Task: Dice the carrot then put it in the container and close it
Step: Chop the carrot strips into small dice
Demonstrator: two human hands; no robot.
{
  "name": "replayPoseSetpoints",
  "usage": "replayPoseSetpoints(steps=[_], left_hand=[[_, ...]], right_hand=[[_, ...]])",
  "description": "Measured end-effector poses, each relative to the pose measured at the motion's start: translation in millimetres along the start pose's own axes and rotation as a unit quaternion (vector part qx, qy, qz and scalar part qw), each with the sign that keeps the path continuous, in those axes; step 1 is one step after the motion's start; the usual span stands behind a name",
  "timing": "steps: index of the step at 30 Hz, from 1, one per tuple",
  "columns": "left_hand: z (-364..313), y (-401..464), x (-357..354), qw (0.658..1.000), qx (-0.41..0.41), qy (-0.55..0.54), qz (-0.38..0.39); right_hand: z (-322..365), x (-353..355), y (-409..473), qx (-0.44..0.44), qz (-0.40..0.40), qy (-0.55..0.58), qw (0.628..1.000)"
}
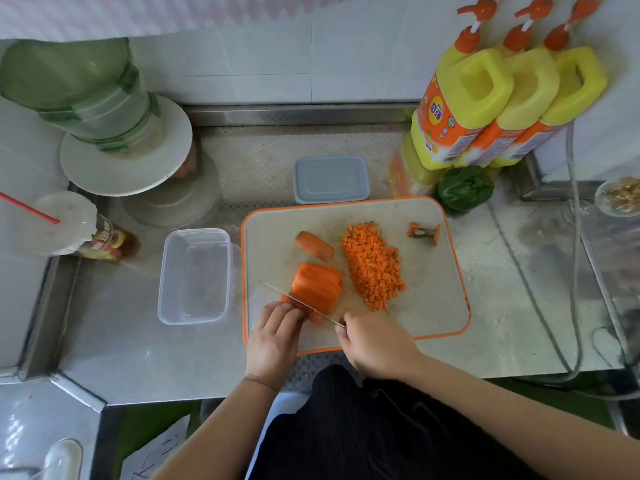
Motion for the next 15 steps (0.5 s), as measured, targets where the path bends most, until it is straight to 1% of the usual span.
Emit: replayPoseSetpoints(steps=[3, 9, 15], left_hand=[[1.7, -2.0, -1.0, 1.0, -0.002, -0.008, 0.0], [-0.1, -3.3, 1.1, 1.0, -0.008, -0.015, -0.012], [2.5, -4.0, -2.4, 1.0, -0.009, -0.015, -0.005]], right_hand=[[1.9, 0.5, -3.3, 0.005, -0.002, -0.011, 1.0], [-1.3, -14.8, -1.0, 0.001, 0.021, -0.054, 0.998], [2.6, -16.2, -1.8, -0.009, 0.033, -0.076, 0.997]])
Point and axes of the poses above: each hand's wrist, its own y-axis towards the middle knuckle, its own x-axis out of the back of the hand, z = x × y, the point moved 7 cm from there along y, towards the middle knuckle, and after that the axes turned 9 degrees about x, right-handed, at the moved point
